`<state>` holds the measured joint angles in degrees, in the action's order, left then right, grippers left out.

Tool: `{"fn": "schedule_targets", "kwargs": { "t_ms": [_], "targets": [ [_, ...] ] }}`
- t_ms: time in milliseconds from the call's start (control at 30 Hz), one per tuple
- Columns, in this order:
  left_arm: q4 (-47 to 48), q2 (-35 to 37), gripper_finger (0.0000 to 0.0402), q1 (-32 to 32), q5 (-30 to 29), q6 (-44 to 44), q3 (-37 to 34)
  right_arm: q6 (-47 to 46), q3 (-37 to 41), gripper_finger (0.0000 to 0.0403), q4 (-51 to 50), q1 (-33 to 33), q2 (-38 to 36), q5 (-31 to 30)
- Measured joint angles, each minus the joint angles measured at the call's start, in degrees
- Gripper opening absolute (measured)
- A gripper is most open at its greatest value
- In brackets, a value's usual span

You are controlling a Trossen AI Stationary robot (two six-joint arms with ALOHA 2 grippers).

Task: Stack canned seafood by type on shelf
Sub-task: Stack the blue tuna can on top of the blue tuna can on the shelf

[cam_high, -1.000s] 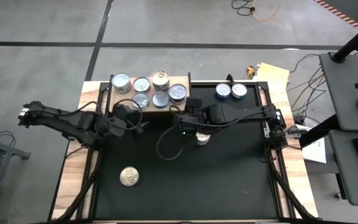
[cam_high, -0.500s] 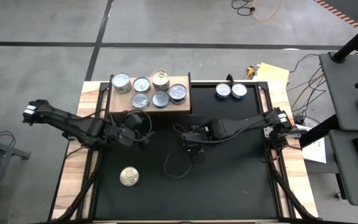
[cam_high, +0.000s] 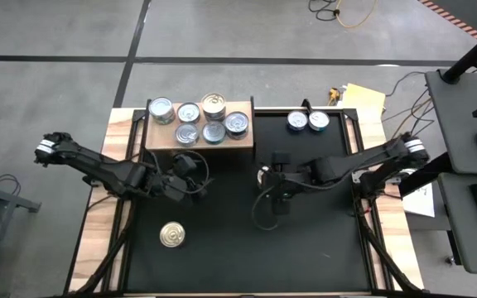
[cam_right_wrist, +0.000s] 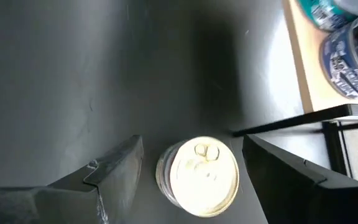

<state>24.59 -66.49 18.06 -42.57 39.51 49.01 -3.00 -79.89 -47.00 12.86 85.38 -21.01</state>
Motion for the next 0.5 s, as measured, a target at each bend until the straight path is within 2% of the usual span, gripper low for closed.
{"fn": "schedule_targets", "kwargs": {
  "t_ms": [167, 300, 400, 500],
  "targets": [
    [-3.0, -2.7, 0.0361, 0.0, 2.0, -2.9, 0.1, 1.4, 6.9, 0.0266, 7.5, 0.0, -6.0, 0.0],
    [-1.5, -4.2, 0.0361, 0.0, 2.1, 1.1, 1.7, 1.2, 9.4, 0.0254, 9.7, -0.1, -9.3, 0.0],
    [1.1, -5.0, 0.0361, 0.1, 2.2, 0.3, 3.8, -2.3, 10.5, 0.0245, 12.5, -0.1, -11.0, 0.0],
    [2.9, -5.7, 0.0361, 0.9, 0.6, -5.7, 5.9, -9.0, 11.7, 0.0235, 14.9, 0.1, -11.6, -0.1]
  ]
}}
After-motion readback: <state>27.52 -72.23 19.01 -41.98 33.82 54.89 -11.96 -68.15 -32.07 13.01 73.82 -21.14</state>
